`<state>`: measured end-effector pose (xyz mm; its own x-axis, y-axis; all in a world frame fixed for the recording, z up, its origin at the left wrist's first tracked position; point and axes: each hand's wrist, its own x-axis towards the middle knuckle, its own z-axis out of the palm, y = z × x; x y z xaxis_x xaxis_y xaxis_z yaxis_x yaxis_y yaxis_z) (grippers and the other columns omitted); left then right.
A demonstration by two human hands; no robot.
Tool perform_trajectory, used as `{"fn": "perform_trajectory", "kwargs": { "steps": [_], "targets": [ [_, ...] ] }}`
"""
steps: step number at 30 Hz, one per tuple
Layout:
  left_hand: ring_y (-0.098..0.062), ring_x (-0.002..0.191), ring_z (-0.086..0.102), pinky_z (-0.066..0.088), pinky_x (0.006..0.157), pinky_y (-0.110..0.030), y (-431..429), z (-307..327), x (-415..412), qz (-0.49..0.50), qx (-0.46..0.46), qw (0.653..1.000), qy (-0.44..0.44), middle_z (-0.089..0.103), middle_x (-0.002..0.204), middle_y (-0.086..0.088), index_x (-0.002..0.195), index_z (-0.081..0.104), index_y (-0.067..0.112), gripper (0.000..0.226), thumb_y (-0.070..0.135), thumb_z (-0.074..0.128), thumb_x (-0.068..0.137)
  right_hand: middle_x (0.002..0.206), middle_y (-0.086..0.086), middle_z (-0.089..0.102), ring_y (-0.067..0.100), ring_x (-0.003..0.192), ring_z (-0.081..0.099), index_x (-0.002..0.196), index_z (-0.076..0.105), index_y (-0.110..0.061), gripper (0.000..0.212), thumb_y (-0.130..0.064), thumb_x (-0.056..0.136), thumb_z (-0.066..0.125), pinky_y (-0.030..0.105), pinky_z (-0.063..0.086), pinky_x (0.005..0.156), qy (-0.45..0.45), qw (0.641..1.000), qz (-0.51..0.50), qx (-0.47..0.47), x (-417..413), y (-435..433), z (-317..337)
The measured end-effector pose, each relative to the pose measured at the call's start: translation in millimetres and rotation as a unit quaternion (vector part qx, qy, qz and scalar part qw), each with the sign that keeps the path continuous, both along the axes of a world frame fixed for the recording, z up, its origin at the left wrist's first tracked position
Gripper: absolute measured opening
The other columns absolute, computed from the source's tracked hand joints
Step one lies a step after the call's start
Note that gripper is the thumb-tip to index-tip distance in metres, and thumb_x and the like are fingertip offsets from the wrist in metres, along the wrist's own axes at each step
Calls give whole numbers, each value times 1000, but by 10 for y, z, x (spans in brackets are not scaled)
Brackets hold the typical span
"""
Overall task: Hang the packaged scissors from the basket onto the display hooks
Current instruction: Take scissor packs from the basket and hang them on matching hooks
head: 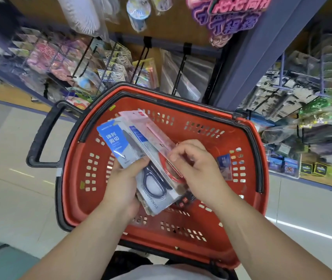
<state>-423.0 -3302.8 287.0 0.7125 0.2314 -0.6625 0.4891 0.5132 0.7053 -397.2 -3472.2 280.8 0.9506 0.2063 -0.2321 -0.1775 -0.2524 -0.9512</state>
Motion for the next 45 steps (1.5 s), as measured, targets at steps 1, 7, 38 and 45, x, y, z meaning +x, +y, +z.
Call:
{"fn": "perform_trajectory", "kwargs": {
  "steps": [1,7,38,45],
  "targets": [
    [-40,103,75,63,85,-49,-8,22,-10,-14,-5,1000,-1,75,123,-22,130,69,7,44,-1,68,87,118,-8,59,-2,113,58,105,70,-39,24,-21,92,77,17,42,100,6,1000,-9,-8,-1,-16,-14],
    [-35,86,76,64,73,-43,8,35,-55,-27,-18,999,-4,77,108,-21,115,77,9,31,-3,64,89,129,-13,66,8,118,66,124,65,-51,64,-51,64,86,43,56,103,107,993,-36,20,53,4,-130],
    [-48,103,57,42,84,-62,923,296,-181,20,76,996,-43,66,123,-24,135,67,15,88,39,97,57,138,6,67,27,126,63,121,70,-26,23,-38,104,62,46,53,104,257,964,38,-50,403,394,-1326],
    [-54,92,41,35,69,-61,1089,418,-269,8,186,982,-33,53,103,-31,88,80,17,63,54,100,42,155,15,50,34,136,54,158,39,-12,62,-31,104,62,36,46,105,282,875,300,-256,65,754,-2321]
  ]
}}
